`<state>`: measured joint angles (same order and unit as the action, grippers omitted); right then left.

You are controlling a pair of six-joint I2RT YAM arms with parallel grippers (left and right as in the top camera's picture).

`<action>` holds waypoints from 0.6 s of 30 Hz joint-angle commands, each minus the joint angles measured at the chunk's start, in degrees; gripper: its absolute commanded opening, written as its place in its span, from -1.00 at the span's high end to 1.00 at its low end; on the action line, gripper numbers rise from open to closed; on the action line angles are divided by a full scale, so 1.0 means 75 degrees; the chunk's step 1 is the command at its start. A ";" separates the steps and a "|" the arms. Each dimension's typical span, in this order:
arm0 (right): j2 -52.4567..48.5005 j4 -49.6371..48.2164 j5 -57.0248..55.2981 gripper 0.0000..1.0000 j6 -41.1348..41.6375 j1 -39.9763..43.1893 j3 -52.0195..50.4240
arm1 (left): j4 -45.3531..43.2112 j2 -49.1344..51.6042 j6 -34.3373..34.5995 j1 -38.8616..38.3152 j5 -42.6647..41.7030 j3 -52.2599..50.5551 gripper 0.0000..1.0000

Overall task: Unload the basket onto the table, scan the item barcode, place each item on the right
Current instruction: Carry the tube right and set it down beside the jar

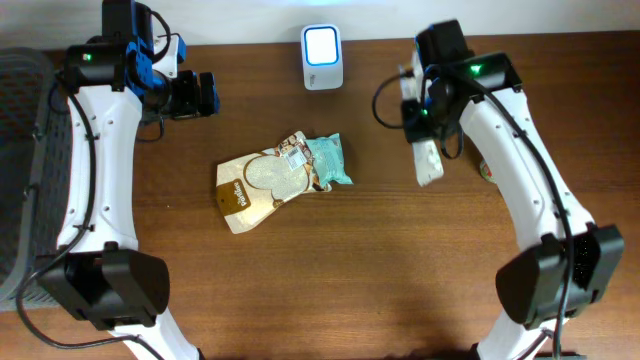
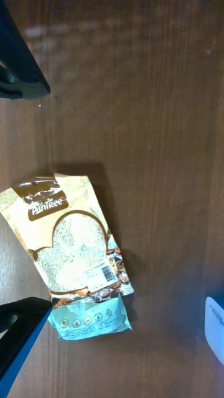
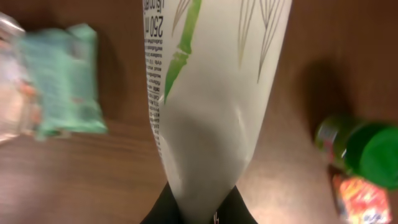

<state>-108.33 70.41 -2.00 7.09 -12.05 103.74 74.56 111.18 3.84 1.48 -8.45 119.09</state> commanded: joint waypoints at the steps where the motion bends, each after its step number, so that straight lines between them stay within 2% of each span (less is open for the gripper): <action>1: 0.0006 -0.0487 0.0093 0.91 0.0391 0.0452 -0.1003 | 0.0012 0.0017 -0.0146 0.0026 -0.0076 0.0009 -0.98; 8: -0.0020 -0.2328 0.0102 0.91 0.0376 0.1437 -0.2964 | 0.0012 0.0017 -0.0146 0.0026 -0.0079 0.0009 -0.98; 13: -0.0020 -0.2614 0.0099 0.89 0.0315 0.1871 -0.3509 | 0.0012 0.0017 -0.0146 0.0026 -0.0076 0.0009 -0.98; 14: -0.0020 -0.2509 0.0096 0.69 0.0291 0.1967 -0.3509 | 0.0012 0.0017 -0.0146 0.0026 -0.0076 0.0009 -0.99; 15: -0.0020 -0.2480 0.0102 0.28 0.0294 0.2037 -0.3506 | 0.0012 0.0017 -0.0146 0.0026 -0.0076 0.0009 -0.98; 17: -0.0020 -0.2477 0.0117 0.11 0.0294 0.2119 -0.3500 | 0.0012 0.0017 -0.0146 0.0026 -0.0076 0.0009 -0.98; 18: -0.0020 -0.2477 0.0134 -0.05 0.0294 0.2127 -0.3477 | 0.0012 0.0017 -0.0146 0.0026 -0.0076 0.0009 -0.98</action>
<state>-109.03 51.92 -1.39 8.91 3.16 77.01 74.59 111.18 3.84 1.48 -8.43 119.09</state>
